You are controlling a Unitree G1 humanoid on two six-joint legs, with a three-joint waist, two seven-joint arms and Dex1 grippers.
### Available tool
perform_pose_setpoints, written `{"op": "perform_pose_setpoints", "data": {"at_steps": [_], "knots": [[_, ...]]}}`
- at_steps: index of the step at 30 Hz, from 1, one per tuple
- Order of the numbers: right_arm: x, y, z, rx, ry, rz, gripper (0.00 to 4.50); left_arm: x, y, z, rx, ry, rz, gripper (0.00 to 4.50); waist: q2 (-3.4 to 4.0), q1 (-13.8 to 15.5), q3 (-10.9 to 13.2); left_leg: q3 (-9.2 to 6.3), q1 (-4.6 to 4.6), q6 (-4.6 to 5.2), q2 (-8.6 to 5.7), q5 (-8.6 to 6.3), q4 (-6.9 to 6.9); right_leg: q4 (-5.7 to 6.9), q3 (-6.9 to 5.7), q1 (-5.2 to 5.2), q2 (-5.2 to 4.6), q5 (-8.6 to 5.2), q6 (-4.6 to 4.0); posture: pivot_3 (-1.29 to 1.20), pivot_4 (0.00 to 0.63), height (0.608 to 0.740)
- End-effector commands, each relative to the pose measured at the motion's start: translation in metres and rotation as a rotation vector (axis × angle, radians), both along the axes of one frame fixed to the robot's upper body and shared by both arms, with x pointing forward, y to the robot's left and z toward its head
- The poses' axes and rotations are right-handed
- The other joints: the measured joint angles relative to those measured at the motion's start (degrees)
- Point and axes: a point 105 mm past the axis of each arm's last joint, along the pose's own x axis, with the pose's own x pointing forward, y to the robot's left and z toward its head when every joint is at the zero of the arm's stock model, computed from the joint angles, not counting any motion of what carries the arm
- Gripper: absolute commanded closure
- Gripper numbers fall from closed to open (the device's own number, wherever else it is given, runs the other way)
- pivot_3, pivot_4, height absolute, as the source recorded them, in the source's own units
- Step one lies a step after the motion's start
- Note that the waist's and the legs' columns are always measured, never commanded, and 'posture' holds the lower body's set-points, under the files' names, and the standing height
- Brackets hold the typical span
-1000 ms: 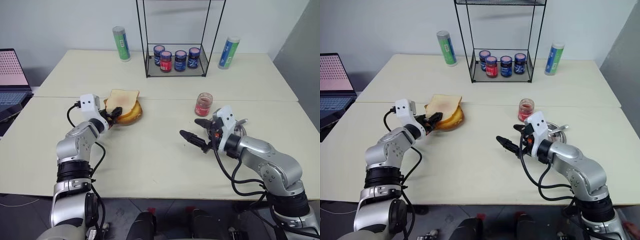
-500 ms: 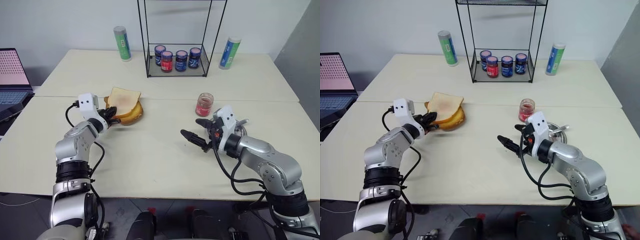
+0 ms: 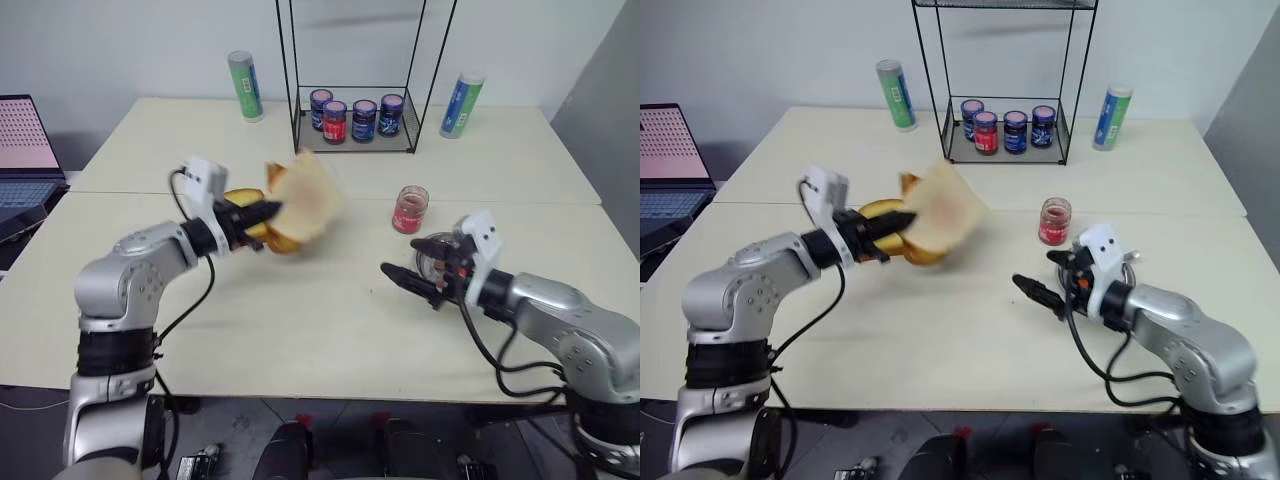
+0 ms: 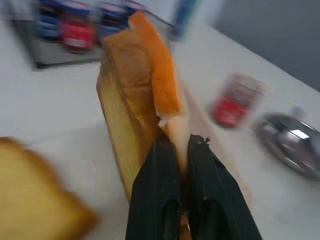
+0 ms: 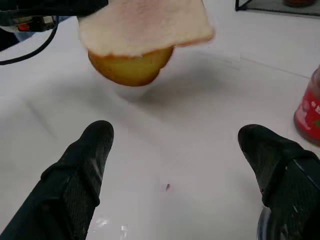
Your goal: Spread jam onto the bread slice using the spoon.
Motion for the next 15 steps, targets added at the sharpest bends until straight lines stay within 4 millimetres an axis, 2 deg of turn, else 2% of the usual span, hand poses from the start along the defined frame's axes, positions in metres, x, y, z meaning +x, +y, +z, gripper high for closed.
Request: {"op": "perform_pose_setpoints", "data": {"at_steps": [1,3,5,7,9,15], "knots": [[-0.011,0.0,0.01,0.012,-0.019,0.032,0.0,-0.017,-0.013,0.0,-0.022,0.021,-0.052,4.49,0.0,-0.18,0.01,0.0,0.0,0.01,0.04,0.0,0.01,0.02,0.0,0.01,0.03,0.0,0.0,0.0,0.15,0.74],[-0.013,-0.001,0.01,0.023,-0.007,0.026,0.0,-0.03,-0.026,-0.034,-0.025,0.103,-0.051,4.49,0.0,-0.2,0.0,-0.01,0.04,0.01,0.07,0.0,0.01,0.04,-0.02,0.05,0.06,0.0,0.0,0.0,0.15,0.74],[-0.013,-0.001,0.009,0.029,-0.003,0.019,0.0,-0.033,-0.027,-0.063,-0.003,0.15,0.014,4.49,0.13,-0.17,-0.08,0.06,0.11,0.02,0.03,-0.01,0.02,0.01,0.04,0.13,0.02,0.0,0.0,0.0,0.15,0.74],[-0.014,0.0,0.009,0.033,-0.002,0.017,0.0,-0.03,-0.023,-0.075,0.022,0.153,0.073,4.49,0.11,0.08,-0.07,0.06,0.08,0.01,0.0,-0.01,0.01,-0.05,0.04,0.14,-0.01,0.0,0.0,0.0,0.15,0.74],[-0.013,0.001,0.009,0.033,-0.002,0.017,0.0,-0.026,-0.02,-0.077,0.034,0.141,0.109,4.49,0.03,0.48,-0.02,0.02,0.01,0.01,0.0,0.0,0.03,-0.04,-0.01,0.09,0.0,0.0,0.0,0.0,0.15,0.74],[-0.007,0.0,0.011,0.031,-0.011,0.008,0.0,-0.016,-0.008,-0.064,0.043,0.089,0.139,4.49,0.03,0.69,-0.03,0.07,0.02,0.01,0.0,0.0,0.06,-0.03,-0.03,0.12,0.02,0.0,0.01,0.0,0.15,0.74]]}}
